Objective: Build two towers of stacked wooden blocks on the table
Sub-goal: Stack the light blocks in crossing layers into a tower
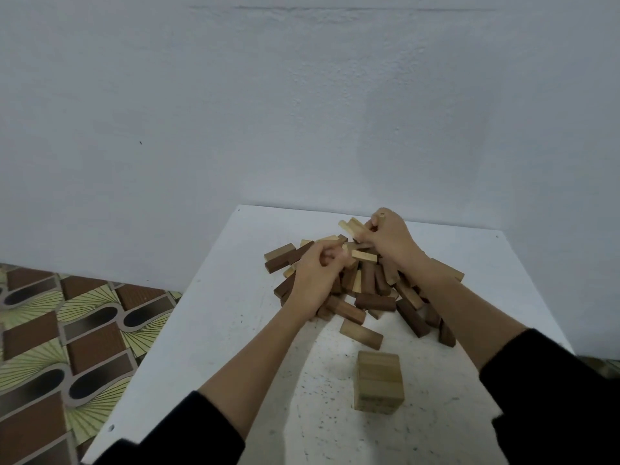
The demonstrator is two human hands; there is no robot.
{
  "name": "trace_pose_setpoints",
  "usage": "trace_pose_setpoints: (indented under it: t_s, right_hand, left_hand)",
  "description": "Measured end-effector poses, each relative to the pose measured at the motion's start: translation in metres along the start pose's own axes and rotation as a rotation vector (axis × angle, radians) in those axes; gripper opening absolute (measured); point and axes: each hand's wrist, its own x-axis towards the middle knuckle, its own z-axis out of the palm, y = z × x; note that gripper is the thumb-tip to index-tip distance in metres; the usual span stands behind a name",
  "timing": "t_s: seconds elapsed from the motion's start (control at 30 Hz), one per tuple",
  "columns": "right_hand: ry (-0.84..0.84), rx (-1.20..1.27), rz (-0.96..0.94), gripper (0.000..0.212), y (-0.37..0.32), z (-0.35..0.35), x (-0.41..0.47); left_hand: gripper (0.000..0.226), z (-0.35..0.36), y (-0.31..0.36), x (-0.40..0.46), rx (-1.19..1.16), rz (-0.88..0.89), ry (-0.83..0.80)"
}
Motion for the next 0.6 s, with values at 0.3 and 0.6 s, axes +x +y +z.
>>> trace_pose_setpoints:
  t_s: [0.3,0.6]
  right_hand:
    - [-0.146,0.161,-0.032,0.042,-0.040,0.009,-0.082]
    - [-0.210,-0.045,-0.053,0.044,-0.048,0.050,-0.141]
  left_hand:
    - [0.024,-0.014,0.022,-0.022,-0.415,-0.114,0.153]
    - [0.016,-0.074,-0.013,-0.069,-0.379,-0.133,-0.017]
